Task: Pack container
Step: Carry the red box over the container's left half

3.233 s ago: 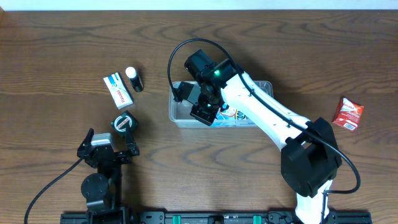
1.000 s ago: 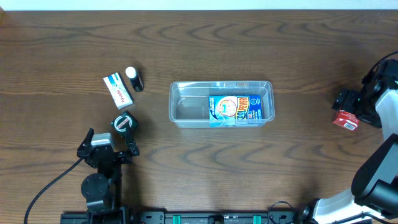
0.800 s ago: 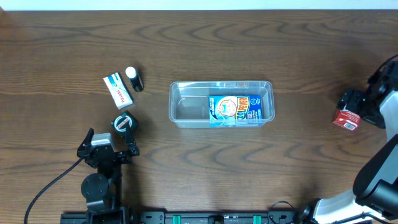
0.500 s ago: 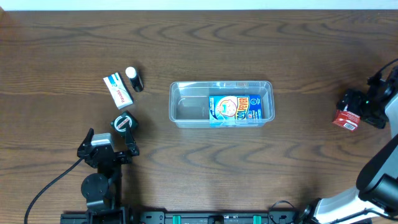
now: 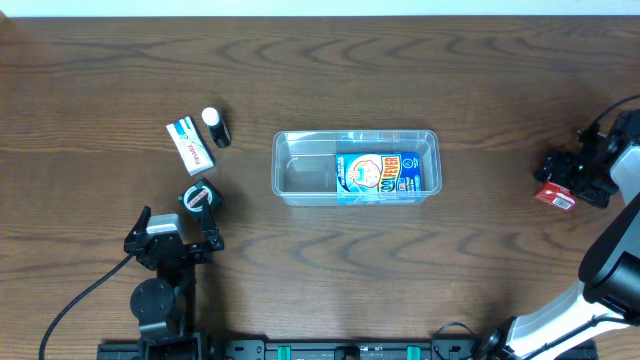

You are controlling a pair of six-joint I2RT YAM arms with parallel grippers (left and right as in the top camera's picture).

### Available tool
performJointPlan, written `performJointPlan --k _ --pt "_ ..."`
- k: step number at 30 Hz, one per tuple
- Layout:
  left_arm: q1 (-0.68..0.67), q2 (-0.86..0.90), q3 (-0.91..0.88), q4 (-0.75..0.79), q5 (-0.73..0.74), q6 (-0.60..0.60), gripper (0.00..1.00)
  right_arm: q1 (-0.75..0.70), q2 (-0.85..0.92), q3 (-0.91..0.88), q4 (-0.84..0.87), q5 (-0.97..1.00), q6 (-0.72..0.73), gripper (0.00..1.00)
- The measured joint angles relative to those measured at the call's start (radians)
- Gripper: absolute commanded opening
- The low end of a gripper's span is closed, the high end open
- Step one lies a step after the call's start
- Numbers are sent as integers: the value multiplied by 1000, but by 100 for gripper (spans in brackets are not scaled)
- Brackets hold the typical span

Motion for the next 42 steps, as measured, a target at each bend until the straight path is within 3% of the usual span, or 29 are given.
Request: performJointPlan --k 10,24,27,33,42 --pt "0 0 0 0 0 0 98 0 6 0 6 24 -6 67" --pt "0 0 0 0 0 0 98 1 6 8 -25 11 -1 56" --pt "0 0 0 0 0 0 98 16 6 30 -79 -18 8 59" --pt "0 0 0 0 0 0 98 134 10 202 -264 -50 24 62" --pt "0 0 0 0 0 0 98 439 10 552 -517 -63 123 57"
